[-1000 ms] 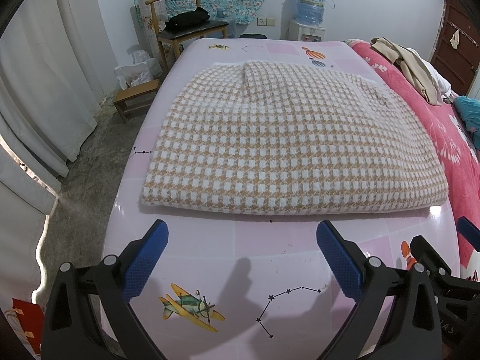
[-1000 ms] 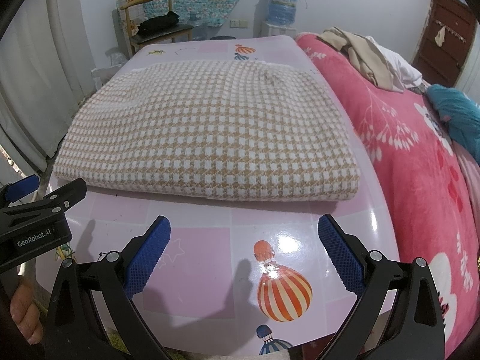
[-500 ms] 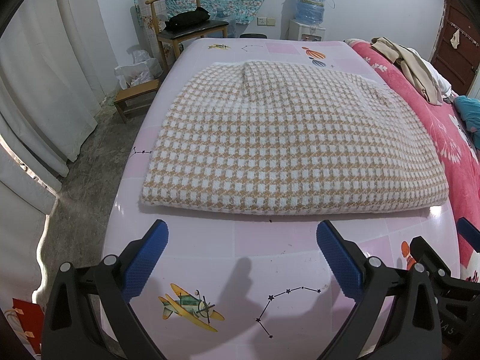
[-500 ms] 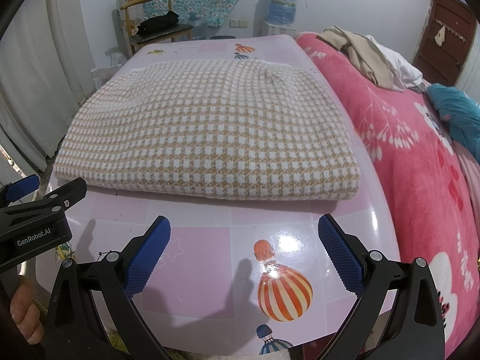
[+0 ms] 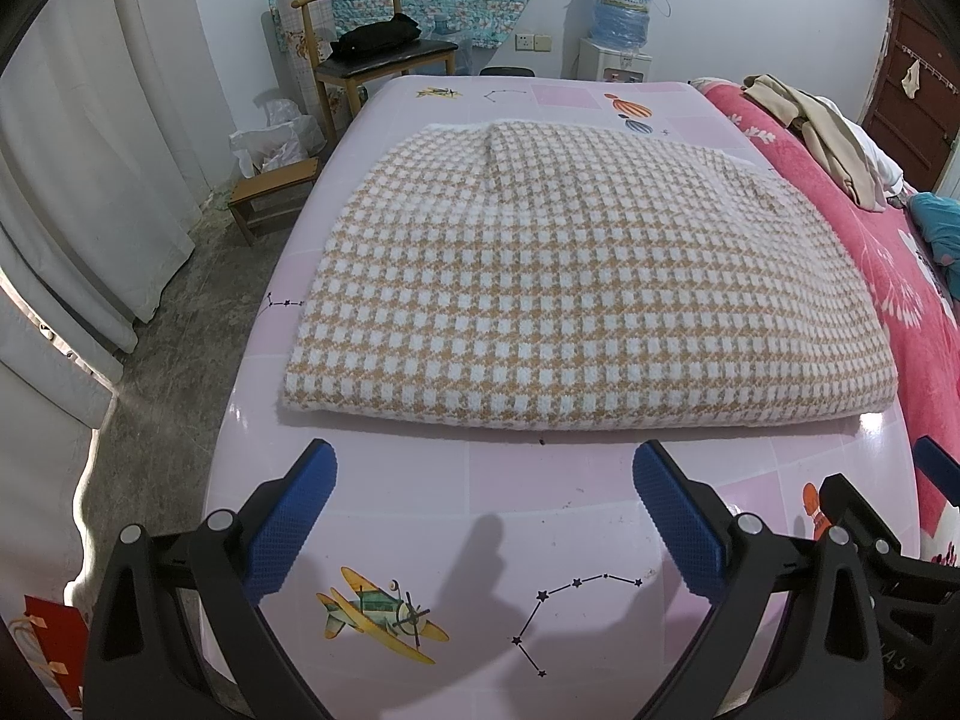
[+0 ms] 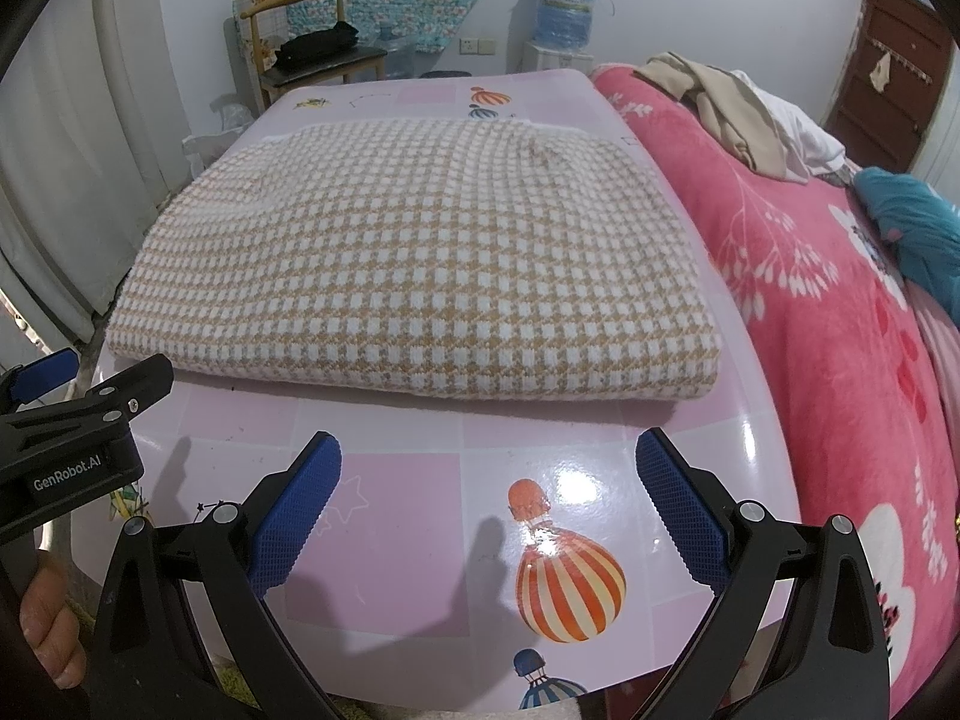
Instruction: Fold large clothes
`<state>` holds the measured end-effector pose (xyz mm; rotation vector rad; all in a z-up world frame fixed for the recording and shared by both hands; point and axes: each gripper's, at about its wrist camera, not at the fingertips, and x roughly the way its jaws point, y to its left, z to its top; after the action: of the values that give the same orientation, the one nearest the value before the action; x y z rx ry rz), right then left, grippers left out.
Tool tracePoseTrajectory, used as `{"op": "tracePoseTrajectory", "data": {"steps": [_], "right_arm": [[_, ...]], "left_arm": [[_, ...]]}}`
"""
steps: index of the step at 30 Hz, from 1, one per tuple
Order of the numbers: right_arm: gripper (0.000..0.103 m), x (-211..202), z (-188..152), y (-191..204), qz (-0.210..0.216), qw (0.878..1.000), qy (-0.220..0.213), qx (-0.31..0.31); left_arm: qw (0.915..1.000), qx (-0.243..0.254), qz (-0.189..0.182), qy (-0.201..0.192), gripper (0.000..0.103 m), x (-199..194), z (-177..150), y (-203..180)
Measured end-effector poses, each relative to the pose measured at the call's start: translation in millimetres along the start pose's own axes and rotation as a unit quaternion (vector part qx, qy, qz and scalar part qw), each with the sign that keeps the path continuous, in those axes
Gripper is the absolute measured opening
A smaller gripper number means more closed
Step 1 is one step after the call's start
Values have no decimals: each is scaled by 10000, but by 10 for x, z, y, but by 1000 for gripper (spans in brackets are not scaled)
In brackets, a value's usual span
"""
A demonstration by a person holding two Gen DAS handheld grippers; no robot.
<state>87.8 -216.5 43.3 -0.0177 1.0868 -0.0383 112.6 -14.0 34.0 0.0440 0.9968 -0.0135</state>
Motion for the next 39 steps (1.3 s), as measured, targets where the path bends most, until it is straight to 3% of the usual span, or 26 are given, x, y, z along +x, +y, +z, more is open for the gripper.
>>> {"op": "tracePoseTrajectory", "data": {"steps": [39], "right_arm": [[95,-12,9,-40,19,10000,-24,-51]], "left_arm": [[10000,-33,16,-14,97,-21,17,-13]]}}
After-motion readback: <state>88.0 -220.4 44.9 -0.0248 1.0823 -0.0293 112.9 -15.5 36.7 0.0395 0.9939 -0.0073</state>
